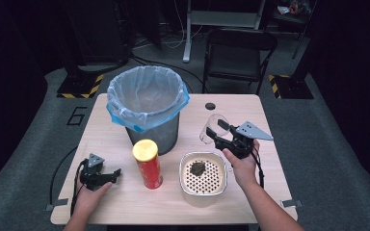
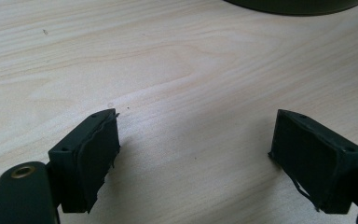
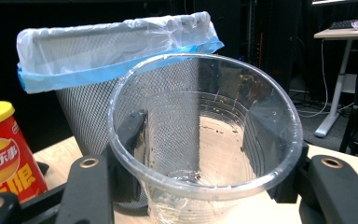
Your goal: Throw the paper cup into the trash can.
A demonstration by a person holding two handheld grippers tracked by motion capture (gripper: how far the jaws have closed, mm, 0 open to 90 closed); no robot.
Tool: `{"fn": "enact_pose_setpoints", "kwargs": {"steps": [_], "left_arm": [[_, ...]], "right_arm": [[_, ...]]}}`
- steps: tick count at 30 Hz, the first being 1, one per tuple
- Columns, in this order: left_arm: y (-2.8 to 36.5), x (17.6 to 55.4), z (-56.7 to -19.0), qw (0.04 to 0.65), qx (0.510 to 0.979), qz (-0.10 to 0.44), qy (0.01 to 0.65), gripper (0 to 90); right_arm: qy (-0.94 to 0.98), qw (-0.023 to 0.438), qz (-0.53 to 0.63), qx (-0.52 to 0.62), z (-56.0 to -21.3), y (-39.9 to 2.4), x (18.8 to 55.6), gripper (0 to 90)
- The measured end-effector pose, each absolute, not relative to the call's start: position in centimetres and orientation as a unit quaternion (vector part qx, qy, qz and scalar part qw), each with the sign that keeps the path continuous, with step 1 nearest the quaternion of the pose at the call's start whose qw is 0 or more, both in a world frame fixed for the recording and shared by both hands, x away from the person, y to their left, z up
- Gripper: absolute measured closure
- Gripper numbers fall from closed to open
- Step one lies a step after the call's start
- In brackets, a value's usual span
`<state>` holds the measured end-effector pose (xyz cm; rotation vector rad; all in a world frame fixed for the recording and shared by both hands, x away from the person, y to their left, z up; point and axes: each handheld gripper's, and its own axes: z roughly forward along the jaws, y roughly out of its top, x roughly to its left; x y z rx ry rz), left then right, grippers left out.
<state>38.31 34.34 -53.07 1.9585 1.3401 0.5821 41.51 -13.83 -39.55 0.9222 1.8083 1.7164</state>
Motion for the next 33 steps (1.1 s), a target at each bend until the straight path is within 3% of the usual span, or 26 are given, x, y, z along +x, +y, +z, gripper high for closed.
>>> {"fn": "enact_pose_setpoints", "kwargs": {"steps": [9,16,33], "left_arm": [[34.3,38.3,-53.1,0.342,0.753,0.224,0.515,14.7],[34.3,38.3,-53.1,0.343,0.754,0.225,0.514,14.0],[34.3,38.3,-53.1,0.342,0.755,0.223,0.514,13.4]], "right_arm": [[0.694,0.257,0.604,0.298,-37.6,-13.3,39.7,40.5],[0.711,0.240,0.600,0.275,-35.5,-12.6,37.9,40.3],[0.719,0.233,0.613,0.229,-28.7,-9.7,39.1,40.3]]}}
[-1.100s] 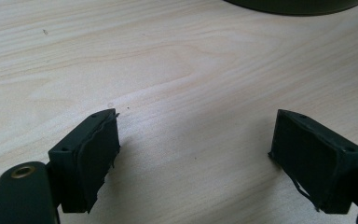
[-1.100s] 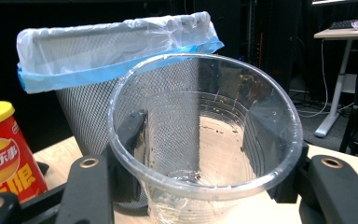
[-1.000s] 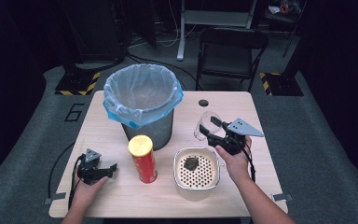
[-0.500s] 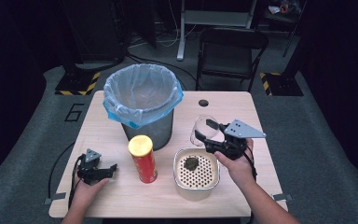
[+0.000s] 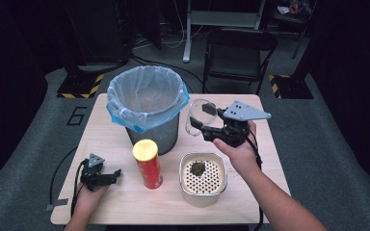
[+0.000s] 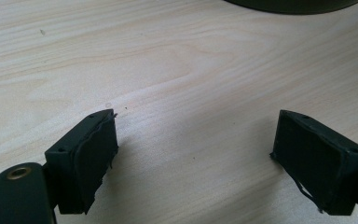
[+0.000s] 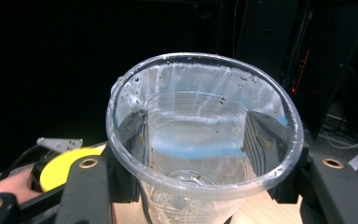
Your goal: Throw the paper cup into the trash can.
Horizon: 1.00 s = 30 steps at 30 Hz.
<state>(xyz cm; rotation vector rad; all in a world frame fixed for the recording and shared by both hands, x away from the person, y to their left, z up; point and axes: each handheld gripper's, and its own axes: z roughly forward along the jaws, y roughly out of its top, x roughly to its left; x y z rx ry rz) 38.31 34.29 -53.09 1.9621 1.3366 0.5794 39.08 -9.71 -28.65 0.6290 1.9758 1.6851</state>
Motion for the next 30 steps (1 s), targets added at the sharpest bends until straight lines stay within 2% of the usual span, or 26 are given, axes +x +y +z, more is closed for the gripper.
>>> {"fn": "enact_pose_setpoints", "kwargs": {"steps": [9,16,30], "left_arm": [[34.3,38.3,-53.1,0.342,0.755,0.223,0.514,13.5],[34.3,38.3,-53.1,0.342,0.755,0.223,0.514,13.4],[34.3,38.3,-53.1,0.342,0.755,0.222,0.514,13.5]], "right_arm": [[0.712,0.224,0.622,0.237,-25.6,-8.5,41.2,40.4],[0.712,0.237,0.615,0.242,-23.8,-7.7,43.4,40.3],[0.719,0.240,0.609,0.233,-22.9,-5.1,46.3,40.0]]}}
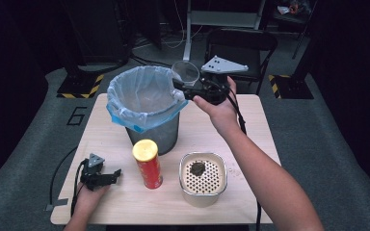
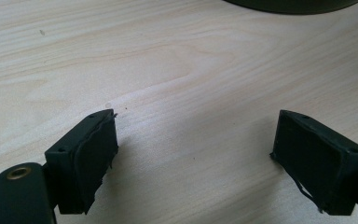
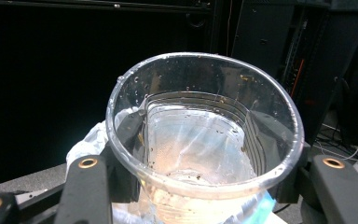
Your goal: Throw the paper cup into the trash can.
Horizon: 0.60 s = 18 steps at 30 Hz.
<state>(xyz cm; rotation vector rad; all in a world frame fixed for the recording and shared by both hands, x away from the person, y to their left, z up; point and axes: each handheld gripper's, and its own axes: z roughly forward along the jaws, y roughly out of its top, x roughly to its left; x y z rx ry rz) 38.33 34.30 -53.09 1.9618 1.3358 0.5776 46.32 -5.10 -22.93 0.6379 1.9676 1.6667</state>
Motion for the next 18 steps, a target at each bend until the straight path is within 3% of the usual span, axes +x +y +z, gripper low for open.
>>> {"fn": "enact_pose_setpoints", "kwargs": {"steps": [18], "left_arm": [[34.2,38.3,-53.1,0.345,0.752,0.223,0.516,13.4]], "right_arm": [[0.729,0.228,0.602,0.233,-23.8,-0.8,49.3,39.0]]}}
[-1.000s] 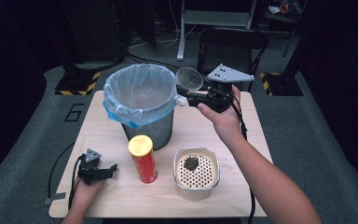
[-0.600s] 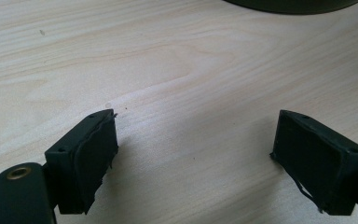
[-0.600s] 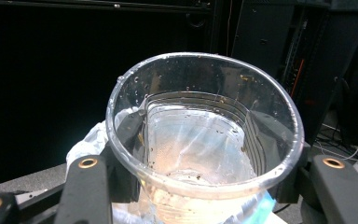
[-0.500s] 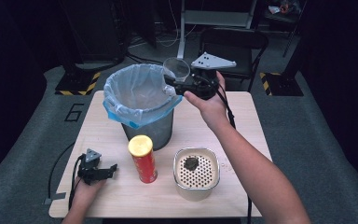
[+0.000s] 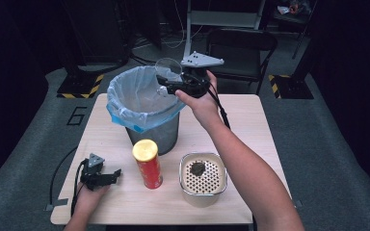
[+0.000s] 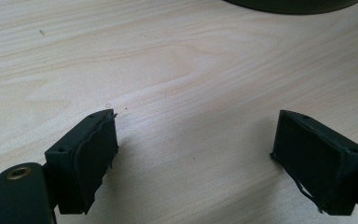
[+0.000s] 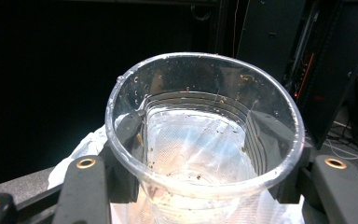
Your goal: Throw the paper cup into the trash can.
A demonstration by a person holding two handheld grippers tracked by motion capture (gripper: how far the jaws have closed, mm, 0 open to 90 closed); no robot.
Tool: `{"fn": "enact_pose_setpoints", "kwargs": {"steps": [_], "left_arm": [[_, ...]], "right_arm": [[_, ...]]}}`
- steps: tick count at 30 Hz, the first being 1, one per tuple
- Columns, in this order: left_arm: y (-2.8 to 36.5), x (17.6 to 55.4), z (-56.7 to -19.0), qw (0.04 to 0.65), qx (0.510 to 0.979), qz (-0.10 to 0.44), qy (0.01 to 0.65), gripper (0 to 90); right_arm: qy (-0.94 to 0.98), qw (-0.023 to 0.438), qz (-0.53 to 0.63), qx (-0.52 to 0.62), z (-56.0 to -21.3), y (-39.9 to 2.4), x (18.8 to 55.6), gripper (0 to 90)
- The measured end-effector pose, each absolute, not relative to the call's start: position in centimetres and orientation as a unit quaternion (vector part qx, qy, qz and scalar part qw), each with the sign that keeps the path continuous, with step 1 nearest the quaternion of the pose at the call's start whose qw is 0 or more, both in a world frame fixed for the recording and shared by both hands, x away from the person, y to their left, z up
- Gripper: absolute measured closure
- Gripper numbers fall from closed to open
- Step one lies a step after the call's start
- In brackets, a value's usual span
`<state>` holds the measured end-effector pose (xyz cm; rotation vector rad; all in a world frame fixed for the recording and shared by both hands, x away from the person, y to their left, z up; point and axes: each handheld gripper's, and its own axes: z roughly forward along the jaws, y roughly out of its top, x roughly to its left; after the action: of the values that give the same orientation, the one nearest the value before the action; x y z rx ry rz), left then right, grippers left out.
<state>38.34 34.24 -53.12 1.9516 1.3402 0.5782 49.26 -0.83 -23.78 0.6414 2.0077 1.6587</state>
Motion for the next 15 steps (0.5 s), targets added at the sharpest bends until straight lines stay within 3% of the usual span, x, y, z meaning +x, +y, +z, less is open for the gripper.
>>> {"fn": "enact_pose_setpoints", "kwargs": {"steps": [15], "left_arm": [[34.3,38.4,-53.1,0.345,0.752,0.223,0.515,13.5]], "right_arm": [[0.742,0.228,0.583,0.241,-24.9,1.7,49.9,34.4]]}}
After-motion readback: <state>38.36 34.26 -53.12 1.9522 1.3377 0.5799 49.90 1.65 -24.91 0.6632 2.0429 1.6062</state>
